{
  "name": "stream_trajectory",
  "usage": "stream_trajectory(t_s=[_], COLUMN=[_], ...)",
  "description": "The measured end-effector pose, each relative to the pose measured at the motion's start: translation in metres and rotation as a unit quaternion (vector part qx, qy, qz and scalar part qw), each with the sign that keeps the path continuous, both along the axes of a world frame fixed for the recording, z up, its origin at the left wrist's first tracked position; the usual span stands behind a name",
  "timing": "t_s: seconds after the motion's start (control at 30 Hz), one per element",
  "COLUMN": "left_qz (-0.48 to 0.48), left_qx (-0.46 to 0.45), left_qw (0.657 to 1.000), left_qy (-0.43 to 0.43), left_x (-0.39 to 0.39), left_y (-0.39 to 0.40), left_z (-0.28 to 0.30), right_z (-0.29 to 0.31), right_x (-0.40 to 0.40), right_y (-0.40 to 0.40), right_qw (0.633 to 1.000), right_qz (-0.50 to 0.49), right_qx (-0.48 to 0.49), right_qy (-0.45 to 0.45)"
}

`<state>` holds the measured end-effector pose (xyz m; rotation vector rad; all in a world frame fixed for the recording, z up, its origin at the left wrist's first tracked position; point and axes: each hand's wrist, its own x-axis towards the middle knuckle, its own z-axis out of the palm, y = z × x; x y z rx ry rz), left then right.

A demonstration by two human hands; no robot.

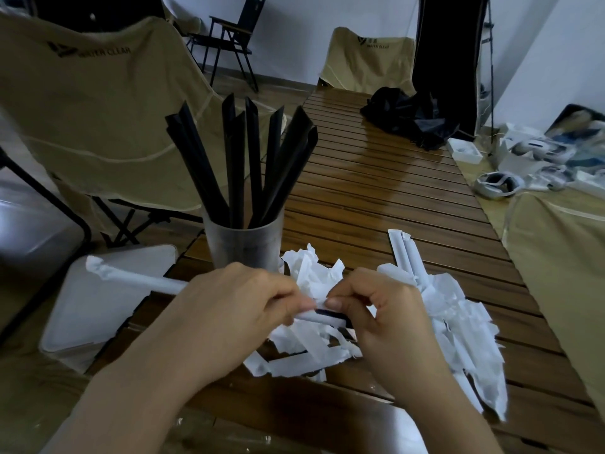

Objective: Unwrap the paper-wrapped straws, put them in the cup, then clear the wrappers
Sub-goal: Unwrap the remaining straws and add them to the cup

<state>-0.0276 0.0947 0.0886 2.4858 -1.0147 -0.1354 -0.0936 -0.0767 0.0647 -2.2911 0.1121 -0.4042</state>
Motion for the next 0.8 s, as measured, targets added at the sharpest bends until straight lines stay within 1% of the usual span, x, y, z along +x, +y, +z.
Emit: stream_trajectory(t_s=[0.07,0.2,0.3,0.4,0.5,0.63,0.7,0.8], left_qz=[0.009,0.011,0.024,0.024,0.025,0.05,0.069,0.074], left_qx=[0.01,-0.024,-0.037,-0.034,-0.034,-0.03,-0.022,0.002], left_qw=[1.0,1.0,0.999,0.997,0.996,0.994,0.994,0.995], left_qy=[0.008,0.005,-0.023,-0.057,-0.073,-0.09,-0.084,-0.073], left_x=[0.001,0.002,-0.001,-0.003,-0.004,0.001,0.003,0.003], left_y=[-0.001,-0.003,-0.004,-0.006,-0.006,0.003,0.008,0.009], left_z=[-0.002,-0.004,-0.002,-0.001,0.002,0.005,0.006,0.005], right_z=[0.001,-0.001,-0.003,-0.006,-0.01,-0.015,-0.018,-0.024], right_x=[0.001,0.0,0.001,0.002,0.002,0.0,-0.001,0.001], right_y=[0.001,0.003,0.0,-0.002,-0.008,-0.024,-0.028,-0.023], right_qw=[1.0,0.996,0.99,0.985,0.98,0.975,0.978,0.982], right_qz=[-0.013,-0.076,-0.11,-0.133,-0.16,-0.2,-0.194,-0.166], right_qx=[-0.001,0.043,0.084,0.1,0.11,0.088,0.047,-0.006], right_qy=[0.006,0.006,0.028,0.041,0.051,0.047,0.057,0.088])
